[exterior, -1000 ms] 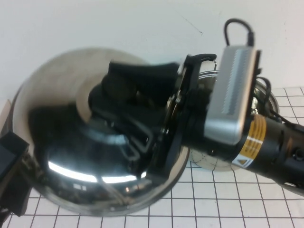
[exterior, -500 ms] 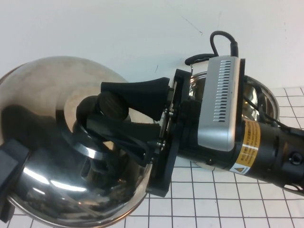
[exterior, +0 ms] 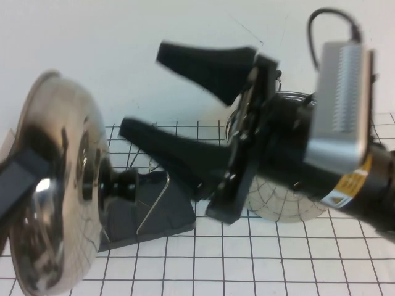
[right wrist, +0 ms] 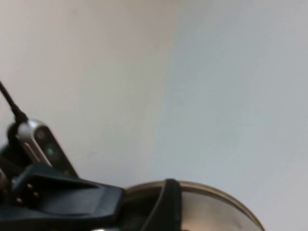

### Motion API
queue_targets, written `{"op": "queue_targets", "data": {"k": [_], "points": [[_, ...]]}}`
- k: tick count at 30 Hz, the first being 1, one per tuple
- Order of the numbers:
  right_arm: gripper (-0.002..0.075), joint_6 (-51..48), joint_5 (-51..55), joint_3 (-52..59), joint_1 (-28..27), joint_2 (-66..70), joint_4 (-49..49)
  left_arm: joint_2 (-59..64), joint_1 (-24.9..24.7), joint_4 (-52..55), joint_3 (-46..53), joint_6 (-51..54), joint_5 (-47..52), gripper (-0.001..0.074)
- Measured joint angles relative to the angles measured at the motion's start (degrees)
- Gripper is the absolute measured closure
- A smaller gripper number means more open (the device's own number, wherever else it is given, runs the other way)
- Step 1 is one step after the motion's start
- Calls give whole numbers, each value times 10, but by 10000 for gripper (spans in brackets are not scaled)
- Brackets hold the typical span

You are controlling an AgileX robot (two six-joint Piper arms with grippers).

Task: Put pot lid on rack
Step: Place the pot lid on the pot rack

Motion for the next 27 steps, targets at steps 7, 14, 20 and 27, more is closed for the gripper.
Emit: {"op": "queue_targets", "data": {"k": [7, 14, 20, 27], "points": [[51, 1, 24, 0, -18, -70, -15, 59, 0, 117, -128, -54, 4, 718], [422, 137, 183, 0, -18, -178, -216, 185, 0, 120, -209, -69, 43, 718], [696, 412, 227, 0, -18, -247, -538, 301, 0, 102, -243, -71, 47, 719], [719, 587, 208, 21, -18, -281, -667, 388, 0, 30, -244, -43, 61, 719]]}}
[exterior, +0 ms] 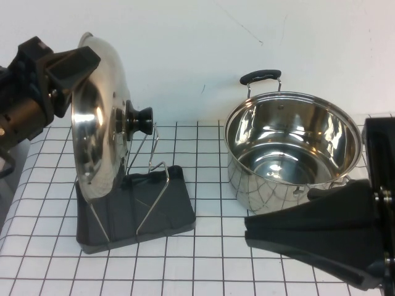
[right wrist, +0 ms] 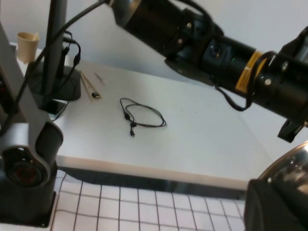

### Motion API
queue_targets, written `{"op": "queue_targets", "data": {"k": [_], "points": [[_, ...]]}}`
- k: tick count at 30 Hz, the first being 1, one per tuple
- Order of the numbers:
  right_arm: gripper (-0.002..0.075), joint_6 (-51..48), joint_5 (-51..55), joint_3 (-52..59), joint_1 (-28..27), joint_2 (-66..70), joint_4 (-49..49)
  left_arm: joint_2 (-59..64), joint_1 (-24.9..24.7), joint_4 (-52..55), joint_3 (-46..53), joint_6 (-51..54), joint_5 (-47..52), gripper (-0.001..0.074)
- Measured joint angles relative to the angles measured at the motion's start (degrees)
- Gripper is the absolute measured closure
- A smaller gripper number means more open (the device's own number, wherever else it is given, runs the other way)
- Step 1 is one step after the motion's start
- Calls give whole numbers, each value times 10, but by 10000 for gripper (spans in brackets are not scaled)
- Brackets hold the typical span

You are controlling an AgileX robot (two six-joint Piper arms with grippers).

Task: Put pot lid on rack
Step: Place the pot lid on the pot rack

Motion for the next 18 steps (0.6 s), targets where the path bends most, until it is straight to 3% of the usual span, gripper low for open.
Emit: {"op": "queue_targets", "data": {"k": [7, 18], "points": [[721, 29, 24, 17, 0, -10, -6, 34, -3, -39, -1, 27, 16, 719], [721, 36, 30, 17, 0, -10, -6, 84, -50, -112, -1, 106, 75, 720]]}}
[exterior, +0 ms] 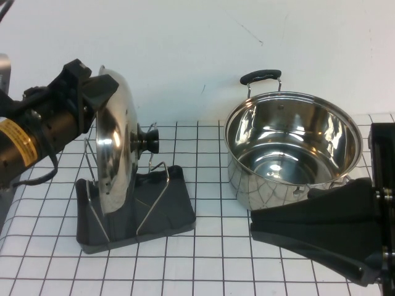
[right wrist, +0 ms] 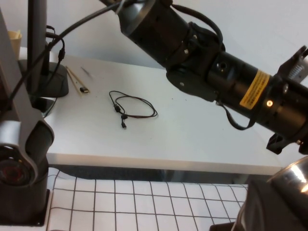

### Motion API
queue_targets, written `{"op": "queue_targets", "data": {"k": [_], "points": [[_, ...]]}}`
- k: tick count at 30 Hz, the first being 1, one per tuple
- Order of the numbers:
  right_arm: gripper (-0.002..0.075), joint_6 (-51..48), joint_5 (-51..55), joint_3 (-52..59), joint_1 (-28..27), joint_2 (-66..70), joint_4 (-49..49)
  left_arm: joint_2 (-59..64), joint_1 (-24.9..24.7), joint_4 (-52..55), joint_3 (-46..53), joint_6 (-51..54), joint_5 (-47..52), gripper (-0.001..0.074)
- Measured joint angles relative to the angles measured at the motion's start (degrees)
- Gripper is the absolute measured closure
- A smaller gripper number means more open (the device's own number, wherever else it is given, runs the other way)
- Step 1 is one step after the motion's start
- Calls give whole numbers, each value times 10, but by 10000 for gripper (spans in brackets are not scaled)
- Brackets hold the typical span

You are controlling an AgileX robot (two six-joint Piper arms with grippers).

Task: Put pot lid on rack
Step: Place the pot lid on the pot rack

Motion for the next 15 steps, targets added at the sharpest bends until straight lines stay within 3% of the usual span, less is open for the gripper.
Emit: {"op": "queue_targets", "data": {"k": [15], "points": [[721, 10, 2, 1, 0, 0, -1, 45, 0, -32, 0, 6, -6, 720]]}}
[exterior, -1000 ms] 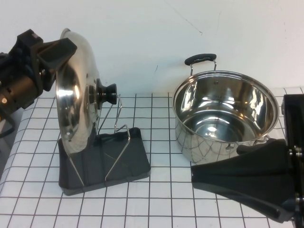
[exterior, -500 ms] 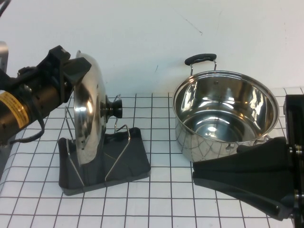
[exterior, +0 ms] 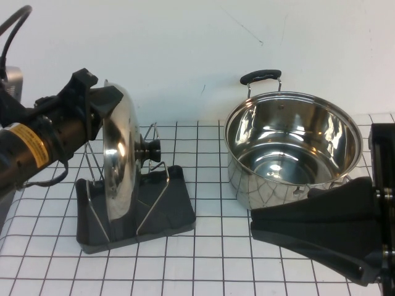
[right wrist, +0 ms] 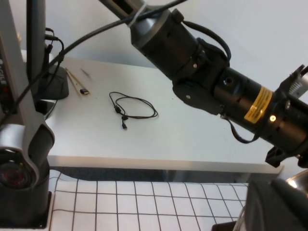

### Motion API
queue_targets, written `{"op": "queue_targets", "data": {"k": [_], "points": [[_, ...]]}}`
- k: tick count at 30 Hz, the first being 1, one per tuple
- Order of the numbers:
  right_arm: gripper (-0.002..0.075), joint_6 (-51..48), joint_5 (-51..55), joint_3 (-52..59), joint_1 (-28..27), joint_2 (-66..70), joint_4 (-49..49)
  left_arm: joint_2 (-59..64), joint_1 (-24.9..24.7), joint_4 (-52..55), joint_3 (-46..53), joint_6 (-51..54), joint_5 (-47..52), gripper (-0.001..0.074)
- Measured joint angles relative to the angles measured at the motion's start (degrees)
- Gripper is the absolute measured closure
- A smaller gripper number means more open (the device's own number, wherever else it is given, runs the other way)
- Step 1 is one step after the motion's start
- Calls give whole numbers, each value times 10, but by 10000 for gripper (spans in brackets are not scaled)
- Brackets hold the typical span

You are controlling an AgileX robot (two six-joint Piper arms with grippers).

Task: Put pot lid on rack
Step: Place the pot lid on the pot rack

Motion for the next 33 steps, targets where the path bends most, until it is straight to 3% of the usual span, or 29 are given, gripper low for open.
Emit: {"op": "queue_targets", "data": {"k": [17, 20, 26, 28, 33], "points": [[722, 14, -10, 5, 0, 0, 0, 43, -1, -12, -1, 42, -15, 709], [722, 15, -10, 5, 0, 0, 0, 43, -1, -8, -2, 64, -13, 616], [722, 18, -11, 6, 0, 0, 0, 43, -1, 70, -5, 69, -13, 203], [722, 18, -14, 6, 0, 0, 0, 43, -1, 116, -5, 69, -14, 120], [722, 19, -17, 6, 0, 0, -1, 43, -1, 188, -5, 69, -19, 52]]}}
